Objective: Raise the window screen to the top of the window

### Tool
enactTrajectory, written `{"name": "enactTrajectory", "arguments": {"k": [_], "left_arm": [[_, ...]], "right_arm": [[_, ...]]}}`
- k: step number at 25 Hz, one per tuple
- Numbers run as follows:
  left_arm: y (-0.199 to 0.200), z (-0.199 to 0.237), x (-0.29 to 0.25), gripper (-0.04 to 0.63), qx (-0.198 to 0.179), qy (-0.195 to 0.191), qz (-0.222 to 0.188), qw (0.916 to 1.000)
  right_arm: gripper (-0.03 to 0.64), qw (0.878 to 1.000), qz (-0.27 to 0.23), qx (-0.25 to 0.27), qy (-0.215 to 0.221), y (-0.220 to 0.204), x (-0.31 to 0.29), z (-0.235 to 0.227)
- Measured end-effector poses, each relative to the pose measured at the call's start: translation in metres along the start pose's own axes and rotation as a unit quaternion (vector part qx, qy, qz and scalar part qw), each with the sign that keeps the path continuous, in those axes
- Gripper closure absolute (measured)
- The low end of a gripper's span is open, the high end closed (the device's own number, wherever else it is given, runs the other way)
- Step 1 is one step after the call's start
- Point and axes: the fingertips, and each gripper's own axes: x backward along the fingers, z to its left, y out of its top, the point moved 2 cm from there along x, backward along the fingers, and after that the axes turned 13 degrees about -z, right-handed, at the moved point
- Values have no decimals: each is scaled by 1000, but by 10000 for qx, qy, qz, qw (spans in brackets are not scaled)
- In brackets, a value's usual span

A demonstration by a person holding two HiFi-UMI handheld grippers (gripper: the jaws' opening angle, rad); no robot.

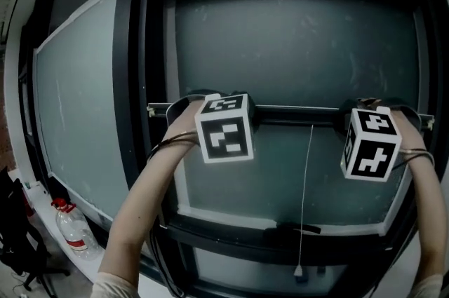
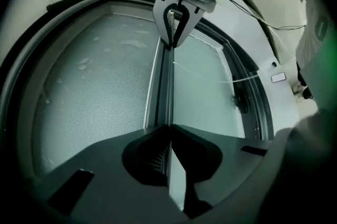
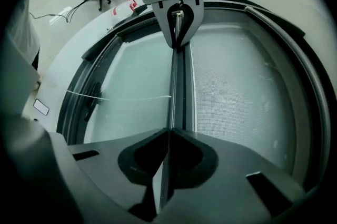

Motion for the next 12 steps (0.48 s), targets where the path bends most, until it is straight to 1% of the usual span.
{"name": "enactTrajectory", "arguments": {"k": [2,5,7,10,12], "left_arm": [[6,30,10,577,7,52,43,10000],[18,76,26,577,-256,348,169,9989],[25,102,33,577,-337,520,281,9977],[30,138,42,577,-516,880,503,9935],[34,163,49,577,-626,1137,587,9898]], "right_arm": [[595,9998,5,6,-194,2,8,-32],[595,9978,110,177,-624,5,20,-77],[595,9962,205,203,-822,6,27,-105],[595,9915,268,307,-1233,6,34,-144],[595,9880,204,395,-1477,6,40,-168]]}}
